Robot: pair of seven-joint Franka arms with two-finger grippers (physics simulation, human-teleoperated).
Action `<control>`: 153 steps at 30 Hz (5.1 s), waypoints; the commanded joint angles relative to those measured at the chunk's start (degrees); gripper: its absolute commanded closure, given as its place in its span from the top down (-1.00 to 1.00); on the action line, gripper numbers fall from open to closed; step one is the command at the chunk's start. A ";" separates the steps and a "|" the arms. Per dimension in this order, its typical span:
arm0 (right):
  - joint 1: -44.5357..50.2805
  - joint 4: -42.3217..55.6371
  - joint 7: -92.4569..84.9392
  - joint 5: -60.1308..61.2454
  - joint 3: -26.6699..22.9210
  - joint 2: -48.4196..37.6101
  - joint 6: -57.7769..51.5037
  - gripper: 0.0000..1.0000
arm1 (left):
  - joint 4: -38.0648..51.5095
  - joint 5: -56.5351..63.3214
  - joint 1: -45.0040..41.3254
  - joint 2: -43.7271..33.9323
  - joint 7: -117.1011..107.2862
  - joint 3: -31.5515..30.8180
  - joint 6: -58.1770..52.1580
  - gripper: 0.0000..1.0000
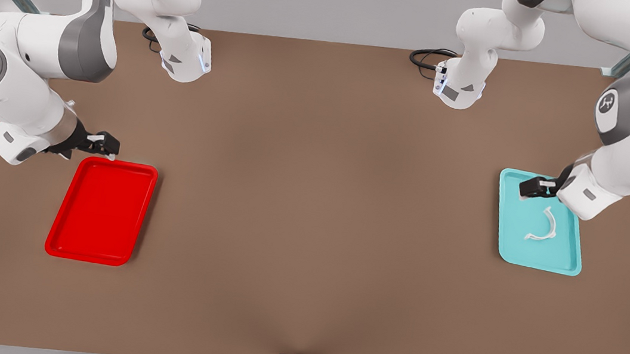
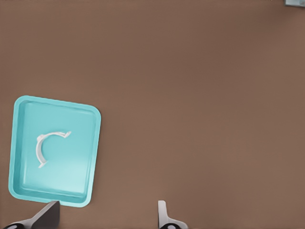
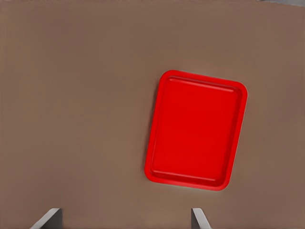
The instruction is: Take the drainage pipe clamp from the left arm, pass it to the right arm, and place it in the plate on the right side
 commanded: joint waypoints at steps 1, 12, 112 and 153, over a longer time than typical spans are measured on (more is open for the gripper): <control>0.06 0.03 -0.11 0.01 0.00 -0.04 1.08 1.00 | -0.81 0.06 0.09 0.23 4.82 0.13 2.54 1.00; -0.38 0.03 -0.11 0.01 0.00 -0.04 1.08 1.00 | -36.50 -6.53 4.66 2.34 39.44 19.20 51.94 1.00; 10.26 10.66 18.08 -0.34 10.63 12.70 12.24 1.00 | 8.94 -23.23 -36.82 29.59 -2.31 -5.85 58.18 -0.57; 14.21 8.29 3.23 -1.31 9.76 19.21 11.45 1.00 | 8.41 -26.57 -37.00 30.11 5.17 -5.67 58.00 -0.57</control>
